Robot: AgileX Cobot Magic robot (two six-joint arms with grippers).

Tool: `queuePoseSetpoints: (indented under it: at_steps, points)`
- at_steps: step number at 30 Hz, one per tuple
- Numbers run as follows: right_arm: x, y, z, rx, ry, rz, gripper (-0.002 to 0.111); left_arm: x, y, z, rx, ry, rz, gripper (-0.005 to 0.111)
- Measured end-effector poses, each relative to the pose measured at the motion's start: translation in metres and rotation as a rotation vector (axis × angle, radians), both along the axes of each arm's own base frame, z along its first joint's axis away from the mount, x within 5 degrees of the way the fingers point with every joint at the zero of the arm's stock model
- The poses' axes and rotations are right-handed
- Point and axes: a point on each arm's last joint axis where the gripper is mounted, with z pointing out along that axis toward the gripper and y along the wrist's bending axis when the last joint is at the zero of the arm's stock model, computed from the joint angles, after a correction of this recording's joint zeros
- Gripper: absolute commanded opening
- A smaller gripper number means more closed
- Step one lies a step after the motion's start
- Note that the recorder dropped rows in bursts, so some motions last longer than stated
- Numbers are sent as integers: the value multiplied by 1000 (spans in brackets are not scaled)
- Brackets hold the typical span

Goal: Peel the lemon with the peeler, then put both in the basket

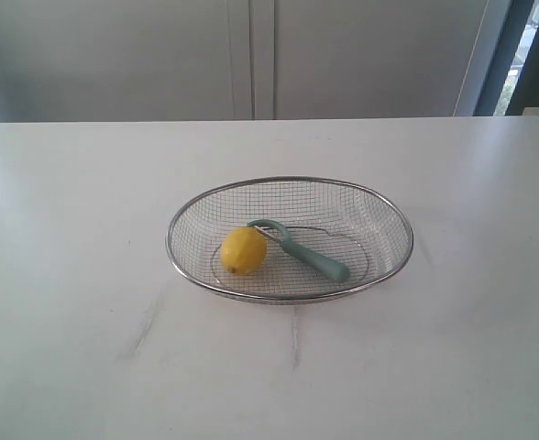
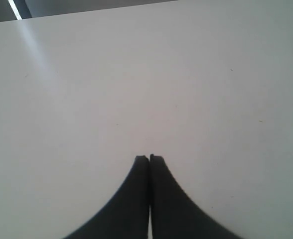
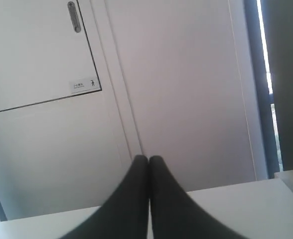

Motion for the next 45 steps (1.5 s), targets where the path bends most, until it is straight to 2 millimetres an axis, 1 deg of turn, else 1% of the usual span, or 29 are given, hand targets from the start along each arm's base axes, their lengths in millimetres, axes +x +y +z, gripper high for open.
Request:
queuePoseSetpoints:
  at_steps: [3,6,11,16,18,20,22,27,31,33,36,39,42,45]
  points:
    - [8,0,-9,29,20,7,0,0,0,0,0,0,0,0]
    - [19,-1,-20,70,-2,8,0,0,0,0,0,0,0,0]
    - [37,-8,-37,134,-112,-39,0,0,0,0,0,0,0,0]
    - [46,-13,-50,159,-202,-85,0,0,0,0,0,0,0,0]
    - [47,-15,-55,164,-240,-102,0,0,0,0,0,0,0,0]
    - [46,-16,-64,143,-275,-121,0,0,0,0,0,0,0,0]
    - [44,-16,-76,83,-295,-139,0,0,0,0,0,0,0,0]
    - [48,-16,-111,-16,-277,-162,0,0,0,0,0,0,0,0]
    - [59,-17,-146,-80,-208,-183,0,0,0,0,2,0,-1,0]
    - [62,-17,-157,-141,-163,-193,0,0,0,0,2,0,-1,0]
    - [65,-15,-168,-284,-47,-195,0,0,0,0,2,0,-1,0]
    - [67,-15,-185,-421,132,-169,0,0,0,0,2,0,-1,0]
    - [65,-15,-206,-453,344,-123,0,0,0,0,2,0,-1,0]
    - [64,-15,-212,-425,405,-115,0,0,0,0,2,0,-1,0]
